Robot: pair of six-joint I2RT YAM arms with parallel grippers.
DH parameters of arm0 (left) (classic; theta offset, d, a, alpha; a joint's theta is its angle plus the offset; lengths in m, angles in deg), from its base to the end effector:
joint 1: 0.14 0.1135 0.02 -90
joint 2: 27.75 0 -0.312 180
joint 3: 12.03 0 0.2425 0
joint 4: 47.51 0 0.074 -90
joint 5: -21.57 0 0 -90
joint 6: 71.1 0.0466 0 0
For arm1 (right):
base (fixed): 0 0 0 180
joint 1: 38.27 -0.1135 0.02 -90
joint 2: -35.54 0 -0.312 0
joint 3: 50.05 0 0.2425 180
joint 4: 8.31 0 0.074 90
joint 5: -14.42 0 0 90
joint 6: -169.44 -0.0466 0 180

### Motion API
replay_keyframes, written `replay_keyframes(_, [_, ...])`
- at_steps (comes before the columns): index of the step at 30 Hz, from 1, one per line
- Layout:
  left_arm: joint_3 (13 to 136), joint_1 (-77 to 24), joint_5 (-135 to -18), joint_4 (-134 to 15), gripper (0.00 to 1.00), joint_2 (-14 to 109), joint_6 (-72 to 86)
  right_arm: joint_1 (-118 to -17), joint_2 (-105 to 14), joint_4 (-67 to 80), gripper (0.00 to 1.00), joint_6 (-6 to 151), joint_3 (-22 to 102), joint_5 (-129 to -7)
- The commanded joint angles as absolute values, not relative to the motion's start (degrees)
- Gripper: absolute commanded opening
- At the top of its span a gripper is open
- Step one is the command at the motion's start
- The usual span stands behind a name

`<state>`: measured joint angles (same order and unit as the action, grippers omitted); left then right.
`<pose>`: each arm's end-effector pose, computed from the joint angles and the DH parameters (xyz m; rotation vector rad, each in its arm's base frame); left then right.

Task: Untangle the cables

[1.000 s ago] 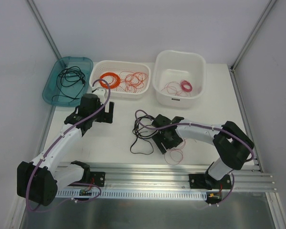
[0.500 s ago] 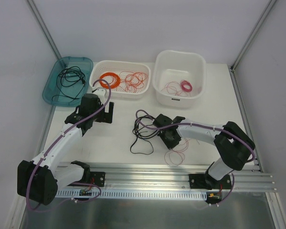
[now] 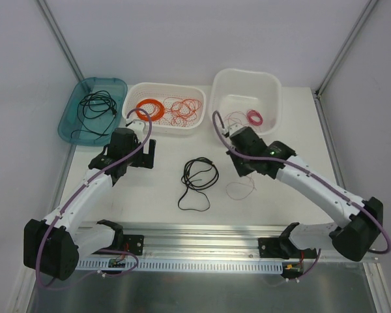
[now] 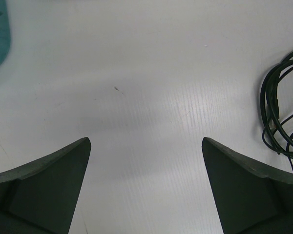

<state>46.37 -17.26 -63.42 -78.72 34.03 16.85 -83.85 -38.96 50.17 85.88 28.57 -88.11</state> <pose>0.2054 -0.0590 0.3058 0.2354 2.1607 -0.0963 0.1809 0.1701 0.3345 -1.0112 2.2723 0.0105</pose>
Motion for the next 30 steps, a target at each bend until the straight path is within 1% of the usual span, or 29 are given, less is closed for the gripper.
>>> replay_keyframes(1, [46.3, -16.5, -63.0, -78.3, 0.99, 33.9, 17.9, -81.5, -33.4, 56.9, 0.01, 89.6, 38.0, -91.4])
replay_keyframes(2, [46.2, -16.5, -63.0, -78.4, 0.99, 33.9, 17.9, -80.3, -32.9, 58.8, 0.01, 91.1, 43.4, -91.3])
replay_keyframes(5, [46.3, -16.5, -63.2, -78.3, 0.99, 33.9, 17.8, -77.6, -32.3, 61.4, 0.01, 94.0, 52.0, -90.3])
replay_keyframes(6, [46.4, -16.5, -63.3, -78.4, 0.99, 34.0, 17.8, -76.9, -32.6, 61.9, 0.01, 94.6, 58.2, -89.1])
replay_keyframes(8, [46.4, -16.5, -63.5, -78.3, 0.99, 34.1, 17.8, -74.9, -34.3, 63.1, 0.01, 95.5, 64.3, -87.9])
replay_keyframes(9, [46.4, -16.5, -63.6, -78.4, 0.99, 34.1, 17.8, -74.4, -35.0, 63.2, 0.01, 96.7, 70.2, -87.4])
replay_keyframes(14, [46.3, -16.5, -63.7, -78.3, 0.99, 34.3, 17.8, -70.6, -40.6, 59.4, 0.01, 99.8, 82.6, -86.8])
replay_keyframes(16, [46.3, -16.5, -63.8, -78.4, 0.99, 34.5, 17.8, -69.6, -43.3, 57.1, 0.01, 100.4, 85.1, -86.9])
replay_keyframes(19, [46.3, -16.5, -63.9, -78.4, 0.99, 34.7, 17.8, -66.5, -45.4, 47.9, 0.01, 100.8, 83.8, -85.6])
replay_keyframes(22, [46.4, -16.5, -64.4, -78.4, 0.99, 34.8, 17.6, -64.0, -48.6, 43.0, 0.01, 100.5, 83.5, -84.5])
replay_keyframes(25, [46.5, -16.5, -65.5, -78.3, 0.99, 35.0, 17.5, -61.7, -50.8, 38.2, 0.01, 99.8, 81.4, -83.2])
replay_keyframes(30, [46.6, -16.5, -66.3, -78.4, 0.99, 34.9, 17.7, -59.2, -55.0, 32.6, 0.01, 96.5, 73.8, -80.8])
